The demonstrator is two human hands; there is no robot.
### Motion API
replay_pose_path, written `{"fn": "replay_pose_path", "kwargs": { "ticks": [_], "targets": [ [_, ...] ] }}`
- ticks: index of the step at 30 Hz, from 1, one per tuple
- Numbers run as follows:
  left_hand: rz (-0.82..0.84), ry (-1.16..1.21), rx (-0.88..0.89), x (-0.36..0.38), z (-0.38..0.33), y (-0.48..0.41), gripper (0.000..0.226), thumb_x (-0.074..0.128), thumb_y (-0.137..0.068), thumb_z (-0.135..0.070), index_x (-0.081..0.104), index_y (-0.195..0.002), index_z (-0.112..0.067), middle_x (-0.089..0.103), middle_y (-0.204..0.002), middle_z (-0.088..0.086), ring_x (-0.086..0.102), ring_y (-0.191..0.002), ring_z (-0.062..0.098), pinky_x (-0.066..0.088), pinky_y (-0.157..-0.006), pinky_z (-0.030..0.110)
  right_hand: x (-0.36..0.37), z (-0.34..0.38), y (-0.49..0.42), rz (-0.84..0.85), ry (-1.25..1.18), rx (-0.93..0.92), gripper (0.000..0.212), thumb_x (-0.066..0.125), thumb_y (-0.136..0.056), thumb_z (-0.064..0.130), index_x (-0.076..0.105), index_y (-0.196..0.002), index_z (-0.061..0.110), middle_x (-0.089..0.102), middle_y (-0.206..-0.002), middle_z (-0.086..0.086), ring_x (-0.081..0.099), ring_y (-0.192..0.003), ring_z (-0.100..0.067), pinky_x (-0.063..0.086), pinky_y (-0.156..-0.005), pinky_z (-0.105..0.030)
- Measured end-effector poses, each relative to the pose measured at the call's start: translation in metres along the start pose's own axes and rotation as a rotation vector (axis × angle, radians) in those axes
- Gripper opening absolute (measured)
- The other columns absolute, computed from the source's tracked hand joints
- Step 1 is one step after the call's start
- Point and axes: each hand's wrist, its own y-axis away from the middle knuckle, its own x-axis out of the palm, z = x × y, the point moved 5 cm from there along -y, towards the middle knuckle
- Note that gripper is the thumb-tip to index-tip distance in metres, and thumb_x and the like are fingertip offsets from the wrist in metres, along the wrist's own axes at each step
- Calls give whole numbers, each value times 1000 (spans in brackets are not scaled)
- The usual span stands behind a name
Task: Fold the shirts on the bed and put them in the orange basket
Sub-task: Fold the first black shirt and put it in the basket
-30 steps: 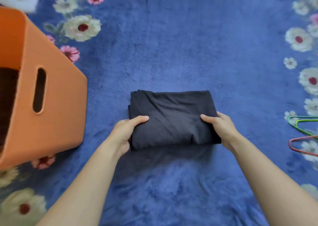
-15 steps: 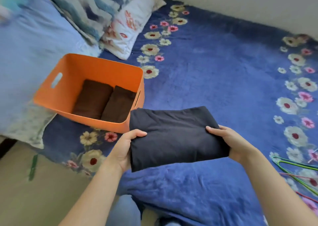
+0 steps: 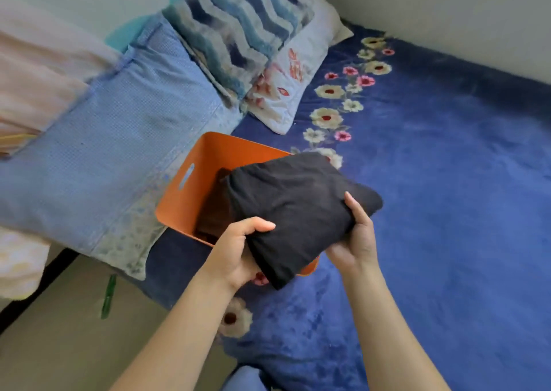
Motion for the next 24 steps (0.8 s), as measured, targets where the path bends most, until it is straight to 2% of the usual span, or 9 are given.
{"fn": "replay_pose_path", "kwargs": {
  "ticks": [1, 3, 6, 9, 12, 16, 18, 21, 24],
  "targets": [
    [-17, 27, 10, -20, -7, -6, 26, 68, -59, -19, 77, -81, -8, 62, -113, 12, 54, -99, 37, 24, -80, 40, 5, -12, -15, -41, 33, 47, 50, 60, -83, 24, 57, -130, 6, 64, -123, -12, 62, -112, -26, 51, -94, -40],
    [-38, 199, 74, -57, -26, -10, 30, 58, -65, -18, 78, -85, -10, 69, -109, 11, 67, -92, 31, 49, -90, 49, 9, -31, -41, -101, 122, 127, 50, 60, -81, 13, 57, -129, 2, 66, -119, -13, 65, -107, -27, 53, -90, -36],
    [-28, 372, 78, -98, -55, -14, 49, 61, -69, -48, 76, -100, -13, 68, -114, 12, 69, -94, 29, 58, -72, 40, 18, -54, -69, -135, 291, 232, 33, 58, -82, 11, 65, -113, 4, 72, -98, -11, 71, -82, -24, 56, -69, -30],
    [-192, 58, -113, -137, -73, -30, 59, 56, -73, -65, 78, -88, -12, 74, -93, 10, 72, -77, 25, 59, -63, 39, 21, -73, -100, -224, 474, 329, 29, 63, -78, 15, 68, -105, 7, 72, -91, -9, 69, -75, -24, 53, -68, -30],
    [-228, -440, -249, -162, -96, -49, 49, 79, -48, -32, 69, -92, -14, 72, -74, 3, 68, -63, 15, 57, -59, 31, 28, -89, -133, -237, 586, 395, 22, 64, -76, 16, 70, -95, 6, 71, -87, -8, 67, -73, -24, 51, -69, -30],
    [-278, -702, -175, -181, -123, -81, 22, 65, -80, -2, 67, -97, -15, 74, -88, 1, 69, -82, 18, 58, -70, 33, 39, -100, -177, -172, 621, 355, 27, 63, -78, 12, 71, -104, 9, 73, -102, -8, 69, -88, -25, 52, -80, -33],
    [-355, -903, -113, -195, -124, -100, 22, 62, -79, 0, 66, -96, -13, 72, -95, 4, 66, -92, 23, 54, -83, 38, 38, -108, -198, -160, 613, 323, 31, 61, -78, 4, 69, -108, 7, 71, -108, -10, 69, -96, -26, 52, -86, -35],
    [-441, -1288, -166, -206, -111, -121, 8, 51, -78, -6, 51, -85, -9, 58, -89, 4, 57, -88, 24, 46, -70, 32, 25, -117, -219, -176, 625, 297, 38, 60, -78, -6, 65, -114, 5, 70, -110, -12, 67, -101, -27, 51, -90, -38],
    [-459, -1460, -271, -206, -103, -134, 15, 41, -88, -2, 46, -102, -5, 54, -95, 6, 55, -93, 26, 41, -68, 31, 10, -124, -236, -161, 651, 276, 50, 64, -75, -8, 60, -122, 7, 69, -113, -11, 66, -106, -29, 48, -96, -44]
  ]
}}
